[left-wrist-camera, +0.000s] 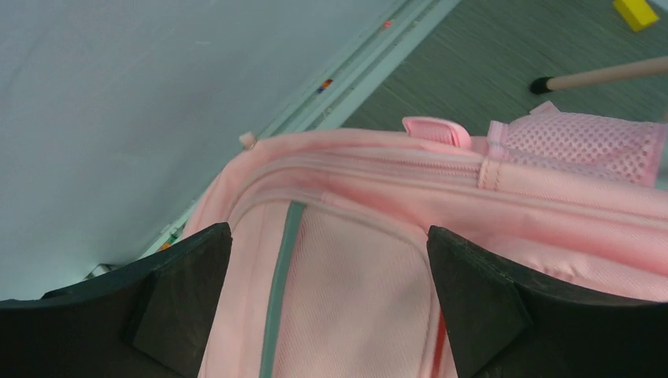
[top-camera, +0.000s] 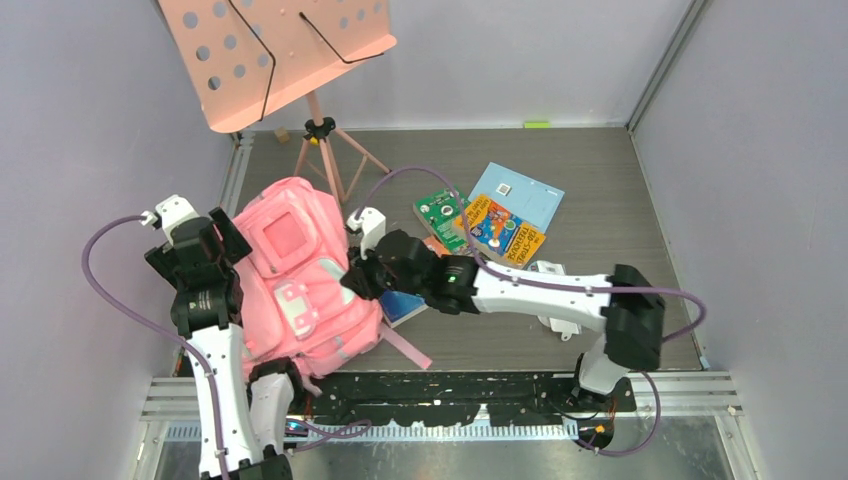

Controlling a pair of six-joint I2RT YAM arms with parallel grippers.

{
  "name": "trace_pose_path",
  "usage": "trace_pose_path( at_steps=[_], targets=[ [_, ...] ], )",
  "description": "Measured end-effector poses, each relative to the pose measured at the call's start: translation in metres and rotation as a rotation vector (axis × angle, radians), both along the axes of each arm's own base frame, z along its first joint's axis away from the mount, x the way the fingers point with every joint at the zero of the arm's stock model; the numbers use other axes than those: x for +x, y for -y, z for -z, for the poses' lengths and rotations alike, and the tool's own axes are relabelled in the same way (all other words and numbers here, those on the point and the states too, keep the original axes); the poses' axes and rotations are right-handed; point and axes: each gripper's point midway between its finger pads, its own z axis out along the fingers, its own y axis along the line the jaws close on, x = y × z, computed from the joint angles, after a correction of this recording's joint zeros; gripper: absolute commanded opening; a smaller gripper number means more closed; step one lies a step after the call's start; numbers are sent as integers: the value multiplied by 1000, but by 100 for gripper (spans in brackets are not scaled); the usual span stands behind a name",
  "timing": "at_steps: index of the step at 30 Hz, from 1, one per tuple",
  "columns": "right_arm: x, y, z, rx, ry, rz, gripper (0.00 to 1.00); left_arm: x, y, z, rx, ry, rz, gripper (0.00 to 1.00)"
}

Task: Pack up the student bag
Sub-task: Adjust the student bag at the center of the board.

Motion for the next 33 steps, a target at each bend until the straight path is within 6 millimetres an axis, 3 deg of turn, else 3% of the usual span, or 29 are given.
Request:
trace_pose_path(
  at_steps=[4, 11, 16, 20, 23, 27, 28, 30, 31, 33],
  targets=[
    [-7, 39, -20, -42, 39, 16, 0, 9, 15, 1, -33, 12, 87, 98],
    [-10, 102, -31, -125, 83, 115, 0, 18, 49, 0, -95, 59, 268, 98],
    [5, 157, -32, -199, 96, 205, 0, 30, 90, 13, -182, 44, 464, 98],
    [39, 214, -23, -255, 49, 348, 0, 37, 117, 24, -234, 2, 586, 98],
    [53, 250, -7, -295, 2, 448, 0, 39, 130, 36, -273, -35, 640, 98],
    [60, 270, 11, -314, -48, 505, 2, 36, 145, 49, -345, -58, 686, 98],
    [62, 272, 15, -315, -57, 516, 4, 35, 148, 51, -365, -60, 693, 98],
    [65, 278, 23, -317, -78, 540, 21, 33, 155, 58, -415, -65, 700, 98],
    [66, 281, 27, -320, -87, 551, 42, 32, 158, 62, -447, -68, 699, 98],
    [68, 286, 32, -326, -103, 579, 69, 30, 166, 72, -513, -75, 694, 98]
  ],
)
